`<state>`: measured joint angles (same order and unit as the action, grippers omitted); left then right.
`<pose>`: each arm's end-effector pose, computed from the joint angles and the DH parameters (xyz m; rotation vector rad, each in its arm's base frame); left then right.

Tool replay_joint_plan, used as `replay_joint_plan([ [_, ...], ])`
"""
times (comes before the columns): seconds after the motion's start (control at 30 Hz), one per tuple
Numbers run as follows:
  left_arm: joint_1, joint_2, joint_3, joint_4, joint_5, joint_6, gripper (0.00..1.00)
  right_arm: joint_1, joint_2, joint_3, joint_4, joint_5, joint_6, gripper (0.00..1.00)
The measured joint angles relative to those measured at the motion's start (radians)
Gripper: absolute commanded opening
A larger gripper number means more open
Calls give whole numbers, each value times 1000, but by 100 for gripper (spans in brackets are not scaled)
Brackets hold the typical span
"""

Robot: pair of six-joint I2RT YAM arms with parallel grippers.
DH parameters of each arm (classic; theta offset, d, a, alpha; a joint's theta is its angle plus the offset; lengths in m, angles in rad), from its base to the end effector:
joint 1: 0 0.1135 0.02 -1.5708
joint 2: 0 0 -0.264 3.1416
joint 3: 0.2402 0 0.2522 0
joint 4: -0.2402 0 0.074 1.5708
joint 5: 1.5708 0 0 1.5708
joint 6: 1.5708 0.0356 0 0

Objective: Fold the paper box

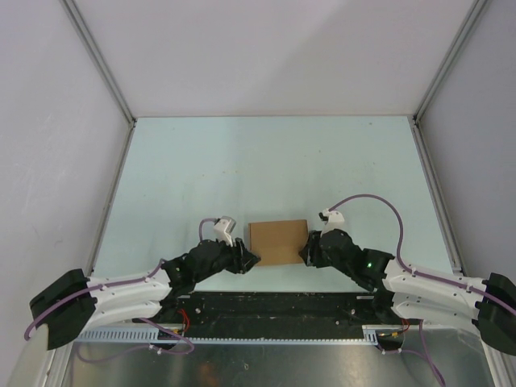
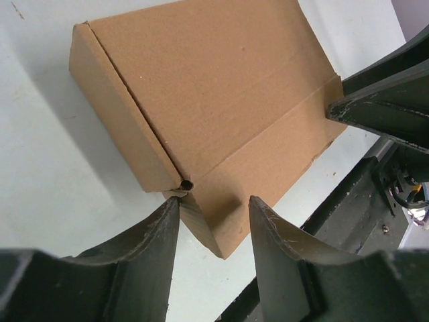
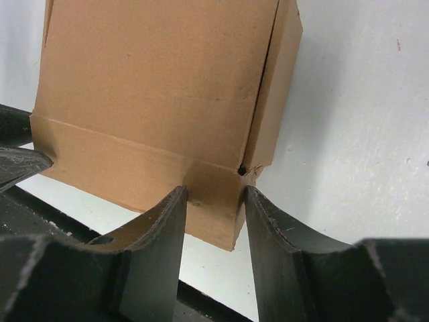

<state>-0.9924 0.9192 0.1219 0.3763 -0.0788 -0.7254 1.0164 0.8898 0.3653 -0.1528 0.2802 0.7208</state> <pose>0.0974 -0.1441 0.1453 0.2308 2.1297 -0.9953 0.1032 0.1480 0.1801 -0.1841 2.2863 0.6285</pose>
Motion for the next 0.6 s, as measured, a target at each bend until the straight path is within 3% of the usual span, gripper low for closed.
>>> replay_joint_plan([
  [0.6, 0, 10, 0, 3, -5, 1, 44, -13, 3, -17, 24, 1, -8, 34],
])
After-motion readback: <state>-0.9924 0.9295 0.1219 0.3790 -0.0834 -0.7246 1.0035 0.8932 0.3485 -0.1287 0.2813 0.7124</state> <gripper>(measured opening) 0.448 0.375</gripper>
